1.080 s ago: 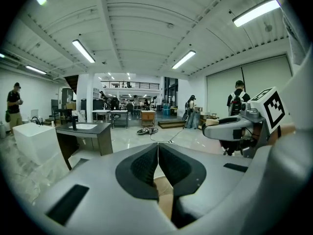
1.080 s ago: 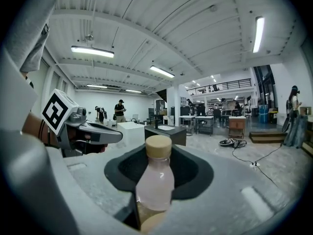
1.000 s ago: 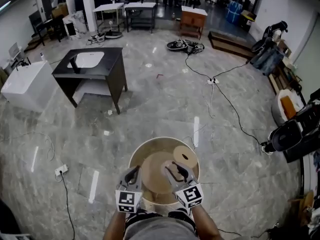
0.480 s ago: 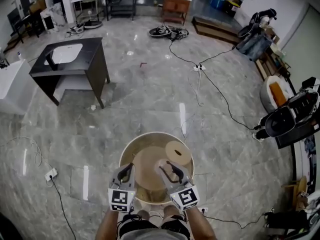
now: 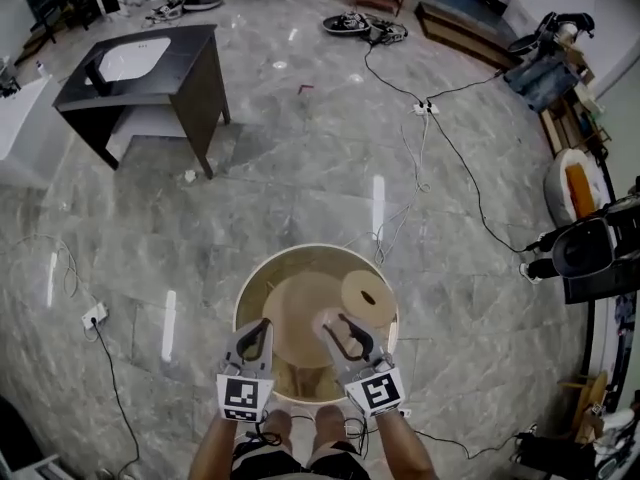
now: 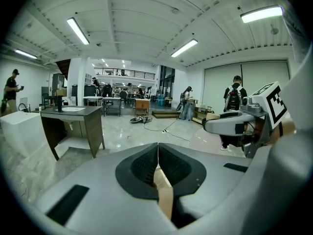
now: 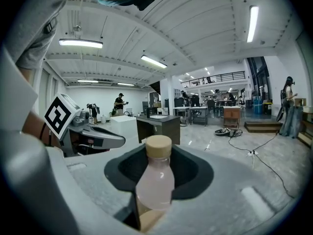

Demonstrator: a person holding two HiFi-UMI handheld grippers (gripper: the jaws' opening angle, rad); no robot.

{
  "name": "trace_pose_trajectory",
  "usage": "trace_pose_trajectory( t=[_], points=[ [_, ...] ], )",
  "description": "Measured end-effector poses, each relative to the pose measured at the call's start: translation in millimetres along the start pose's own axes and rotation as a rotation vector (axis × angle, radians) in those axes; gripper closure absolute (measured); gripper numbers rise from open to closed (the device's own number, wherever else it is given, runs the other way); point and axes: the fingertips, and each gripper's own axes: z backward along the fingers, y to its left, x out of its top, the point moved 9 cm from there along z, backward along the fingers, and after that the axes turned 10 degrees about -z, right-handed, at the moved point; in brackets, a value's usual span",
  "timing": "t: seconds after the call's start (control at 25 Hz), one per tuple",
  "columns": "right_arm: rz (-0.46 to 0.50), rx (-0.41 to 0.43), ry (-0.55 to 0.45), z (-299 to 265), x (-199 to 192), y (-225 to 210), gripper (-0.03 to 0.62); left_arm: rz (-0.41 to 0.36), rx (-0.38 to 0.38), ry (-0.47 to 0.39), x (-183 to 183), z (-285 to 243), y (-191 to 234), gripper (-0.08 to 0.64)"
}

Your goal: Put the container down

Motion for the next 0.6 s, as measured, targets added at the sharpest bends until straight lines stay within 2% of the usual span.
trace_pose_trajectory(
  t=[0.2, 0.32, 0.48, 0.6],
  points=[
    [-0.006, 0.038, 0.032, -23.1, -31.1, -24.2, 0.454, 0.031, 0.016, 0.028, -25.9, -29.5, -8.1, 0.540],
    [-0.005, 0.060, 0.051, -36.8, -49.3, -37.0, 0.456, 0.081, 0.032, 0.041, -40.0, -45.5, -13.5, 0.540],
    [-0.012, 0.082, 0.071, -57.2, -78.1, -50.0, 0.454, 0.063, 0.039, 0.066, -72.5, -65.9, -13.1, 0.540],
    [-0.008, 0.100, 0.092, -70.8, -95.4, -57.1, 0.454, 0.110, 0.057, 0.086, -91.0, -76.4, -14.1, 0.540]
  ],
)
